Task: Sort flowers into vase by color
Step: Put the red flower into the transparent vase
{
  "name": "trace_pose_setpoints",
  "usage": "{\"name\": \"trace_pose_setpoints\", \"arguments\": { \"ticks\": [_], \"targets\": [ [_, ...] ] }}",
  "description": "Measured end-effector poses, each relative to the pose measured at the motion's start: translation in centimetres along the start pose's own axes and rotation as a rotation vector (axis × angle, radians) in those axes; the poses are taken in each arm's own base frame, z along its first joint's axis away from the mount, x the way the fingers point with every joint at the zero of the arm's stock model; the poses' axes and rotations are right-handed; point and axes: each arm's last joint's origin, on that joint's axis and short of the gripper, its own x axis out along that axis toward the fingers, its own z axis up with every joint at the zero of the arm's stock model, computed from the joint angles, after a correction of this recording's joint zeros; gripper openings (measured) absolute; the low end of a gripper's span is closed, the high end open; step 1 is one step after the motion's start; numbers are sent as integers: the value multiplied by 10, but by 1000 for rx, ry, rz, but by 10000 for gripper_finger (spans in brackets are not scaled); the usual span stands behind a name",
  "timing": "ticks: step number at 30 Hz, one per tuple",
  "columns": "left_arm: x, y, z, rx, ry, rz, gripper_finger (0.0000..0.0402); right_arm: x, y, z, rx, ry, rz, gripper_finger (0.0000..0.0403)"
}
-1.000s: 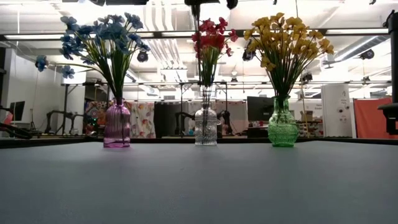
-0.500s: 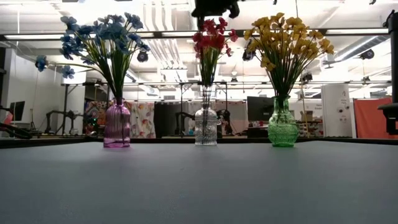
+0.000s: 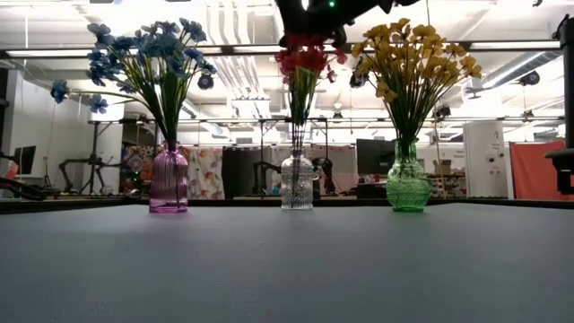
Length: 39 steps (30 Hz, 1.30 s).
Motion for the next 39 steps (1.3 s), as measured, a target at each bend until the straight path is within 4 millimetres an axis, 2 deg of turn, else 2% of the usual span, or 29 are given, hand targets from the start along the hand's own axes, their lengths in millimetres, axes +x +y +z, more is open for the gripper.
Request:
{"name": "trace_pose_setpoints", "arguments": {
  "ticks": [11,21,29,39],
  "targets": [
    [0,-1,0,2,1,-1,183,2,-2,-12,5,34,-5,22],
    [1,-1,0,2,2,0,183,3,-1,-14,11,40,-5,22],
    [1,0,0,2,3,2,183,18,8,-33,-11,89,-1,22],
    [1,0,-1,2,3,2,184,26,12,-43,-31,109,-7,22]
  ]
}}
